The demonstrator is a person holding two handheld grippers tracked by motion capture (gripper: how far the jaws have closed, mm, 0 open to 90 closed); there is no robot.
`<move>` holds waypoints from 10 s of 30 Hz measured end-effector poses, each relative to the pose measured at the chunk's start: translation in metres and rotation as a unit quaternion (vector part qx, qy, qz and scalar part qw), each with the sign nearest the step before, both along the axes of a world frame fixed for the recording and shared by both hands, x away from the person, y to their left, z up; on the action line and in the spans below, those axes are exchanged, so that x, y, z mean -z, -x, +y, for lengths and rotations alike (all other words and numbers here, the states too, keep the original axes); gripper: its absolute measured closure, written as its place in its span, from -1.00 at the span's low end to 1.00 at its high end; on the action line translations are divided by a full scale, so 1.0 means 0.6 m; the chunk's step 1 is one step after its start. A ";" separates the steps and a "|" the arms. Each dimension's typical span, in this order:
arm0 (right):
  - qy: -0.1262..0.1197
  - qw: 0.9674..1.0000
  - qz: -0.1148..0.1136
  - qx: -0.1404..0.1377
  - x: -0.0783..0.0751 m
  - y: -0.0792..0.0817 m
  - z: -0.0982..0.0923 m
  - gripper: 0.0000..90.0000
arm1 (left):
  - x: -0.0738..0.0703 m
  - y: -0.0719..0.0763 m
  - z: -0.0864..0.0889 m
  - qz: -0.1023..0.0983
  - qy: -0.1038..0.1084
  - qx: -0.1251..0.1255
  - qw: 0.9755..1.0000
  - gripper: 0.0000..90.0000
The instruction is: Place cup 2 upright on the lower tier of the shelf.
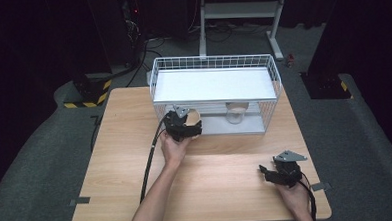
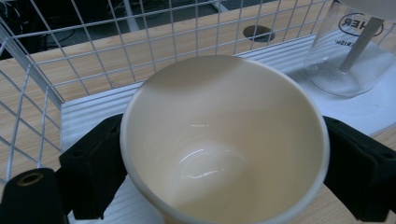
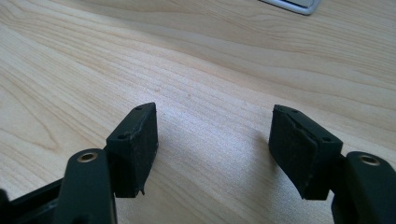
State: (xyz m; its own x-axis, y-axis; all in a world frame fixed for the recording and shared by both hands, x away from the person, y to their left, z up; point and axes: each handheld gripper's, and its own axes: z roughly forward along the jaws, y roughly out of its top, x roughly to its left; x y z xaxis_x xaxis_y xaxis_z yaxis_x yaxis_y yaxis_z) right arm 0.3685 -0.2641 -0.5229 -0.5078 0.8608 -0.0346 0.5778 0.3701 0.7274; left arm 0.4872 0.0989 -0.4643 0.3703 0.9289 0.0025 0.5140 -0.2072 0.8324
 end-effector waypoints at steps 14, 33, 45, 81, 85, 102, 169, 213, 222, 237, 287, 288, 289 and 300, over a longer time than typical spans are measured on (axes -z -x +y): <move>0.000 1.000 0.000 -0.001 0.000 -0.001 -0.001 -0.27 | 0.005 -0.009 0.001 -0.002 -0.004 0.000 1.000 -0.77; -0.002 1.000 0.000 0.000 0.000 -0.001 -0.001 -0.27 | 0.001 -0.003 0.004 -0.012 -0.005 -0.004 1.000 -0.80; -0.001 1.000 0.000 0.000 0.000 -0.001 -0.001 -0.27 | -0.009 0.002 0.011 -0.018 0.008 0.007 1.000 -0.97; 0.000 1.000 0.000 0.000 0.000 -0.001 -0.001 -0.27 | -0.012 0.062 0.027 -0.008 -0.002 0.015 1.000 -0.70; 0.000 1.000 0.000 0.000 0.000 -0.001 -0.001 -0.27 | -0.005 0.068 0.024 0.000 -0.009 0.011 1.000 -0.65; 0.000 1.000 0.000 0.000 0.000 -0.001 -0.001 -0.28 | 0.015 0.068 0.010 0.026 -0.035 -0.012 0.999 -0.21; -0.005 1.000 0.005 0.004 0.000 -0.001 -0.001 -0.28 | 0.018 -0.006 0.009 0.046 -0.027 -0.035 0.998 -0.14; -0.005 1.000 0.005 0.004 0.000 -0.001 -0.001 -0.28 | -0.006 0.100 0.076 0.017 0.037 0.006 0.999 -0.31; -0.005 1.000 0.005 0.004 0.000 -0.001 -0.002 -0.28 | -0.008 0.119 0.093 0.012 0.051 0.007 0.999 -0.34; -0.005 1.000 0.005 0.004 0.000 -0.001 -0.002 -0.28 | -0.010 0.141 0.114 0.015 0.066 0.008 0.998 -0.42; -0.006 1.000 0.005 0.005 0.000 -0.001 -0.001 -0.28 | 0.025 0.204 0.143 0.036 0.059 0.008 0.998 -0.48; -0.006 1.000 0.005 0.005 0.000 -0.001 -0.001 -0.28 | 0.025 0.204 0.143 0.036 0.059 0.008 0.998 -0.48; -0.006 1.000 0.005 0.005 0.000 -0.001 -0.001 -0.29 | 0.029 0.205 0.143 0.037 0.053 0.007 0.998 -0.48; -0.006 1.000 0.005 0.005 0.000 -0.001 -0.001 -0.28 | 0.051 0.208 0.151 0.053 0.037 -0.002 0.998 -0.49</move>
State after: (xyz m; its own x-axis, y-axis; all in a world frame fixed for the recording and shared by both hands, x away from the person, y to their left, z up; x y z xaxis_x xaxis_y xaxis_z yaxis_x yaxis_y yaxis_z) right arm 0.3690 -0.2648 -0.5230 -0.4995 0.8661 -0.0185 0.5890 0.3552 0.7259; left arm 0.3623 0.1895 -0.4952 0.3603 0.9269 -0.1053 0.6011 -0.1444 0.7860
